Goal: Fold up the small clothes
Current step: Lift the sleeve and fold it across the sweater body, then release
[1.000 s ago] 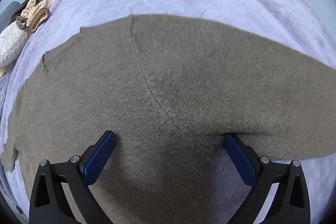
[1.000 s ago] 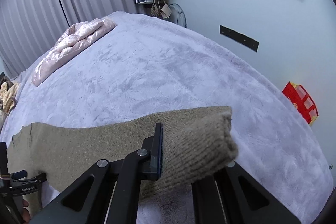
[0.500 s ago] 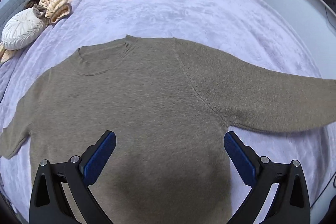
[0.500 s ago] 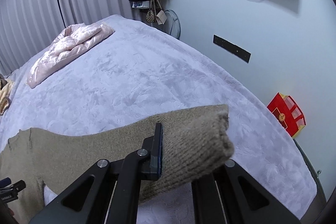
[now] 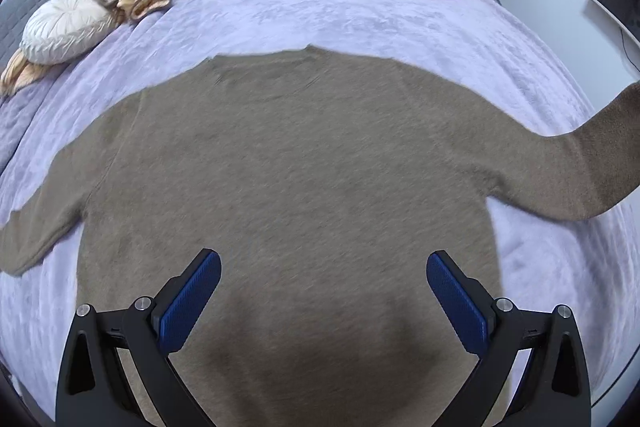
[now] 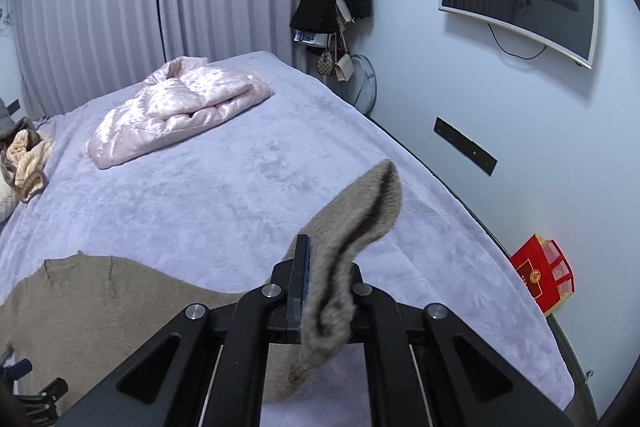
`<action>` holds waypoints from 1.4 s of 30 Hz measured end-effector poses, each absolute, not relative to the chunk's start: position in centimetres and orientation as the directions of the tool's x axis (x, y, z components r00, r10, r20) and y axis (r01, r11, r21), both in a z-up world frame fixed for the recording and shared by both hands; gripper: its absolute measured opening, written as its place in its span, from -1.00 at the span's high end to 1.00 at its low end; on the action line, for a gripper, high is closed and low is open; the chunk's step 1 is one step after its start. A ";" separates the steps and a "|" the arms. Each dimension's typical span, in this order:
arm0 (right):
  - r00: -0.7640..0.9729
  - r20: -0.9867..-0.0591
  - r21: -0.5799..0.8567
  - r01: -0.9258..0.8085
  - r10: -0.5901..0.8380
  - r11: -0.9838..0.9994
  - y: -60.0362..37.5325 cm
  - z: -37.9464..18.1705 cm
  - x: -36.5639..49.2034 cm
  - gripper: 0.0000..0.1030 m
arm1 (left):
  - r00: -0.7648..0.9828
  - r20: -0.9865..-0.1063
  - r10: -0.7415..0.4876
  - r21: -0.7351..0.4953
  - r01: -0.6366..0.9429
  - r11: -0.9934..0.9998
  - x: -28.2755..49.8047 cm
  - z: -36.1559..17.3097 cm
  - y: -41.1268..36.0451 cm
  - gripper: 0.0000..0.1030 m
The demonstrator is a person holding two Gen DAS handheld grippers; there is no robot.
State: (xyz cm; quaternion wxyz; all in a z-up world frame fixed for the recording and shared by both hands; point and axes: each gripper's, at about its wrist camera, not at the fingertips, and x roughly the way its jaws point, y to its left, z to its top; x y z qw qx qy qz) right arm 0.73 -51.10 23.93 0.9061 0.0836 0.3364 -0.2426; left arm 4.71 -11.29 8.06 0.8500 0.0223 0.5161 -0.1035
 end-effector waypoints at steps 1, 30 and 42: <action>0.663 -0.647 -0.013 0.485 -0.377 0.874 -50.2 24.4 1.1 0.88 | 0.436 -0.888 -0.149 -0.073 0.186 0.980 4.5 7.5 -10.4 -1.00; 0.561 -0.632 -0.675 -0.059 -0.535 0.735 -39.0 7.8 -1.4 -0.21 | 0.405 -0.912 -0.064 -0.023 0.106 0.994 2.6 1.4 -5.2 -1.00; 0.677 -0.462 -0.880 -0.270 -0.572 0.392 -36.0 2.1 0.8 -0.18 | 0.395 -0.917 -0.061 -0.026 0.093 0.995 3.5 1.3 -5.7 -1.00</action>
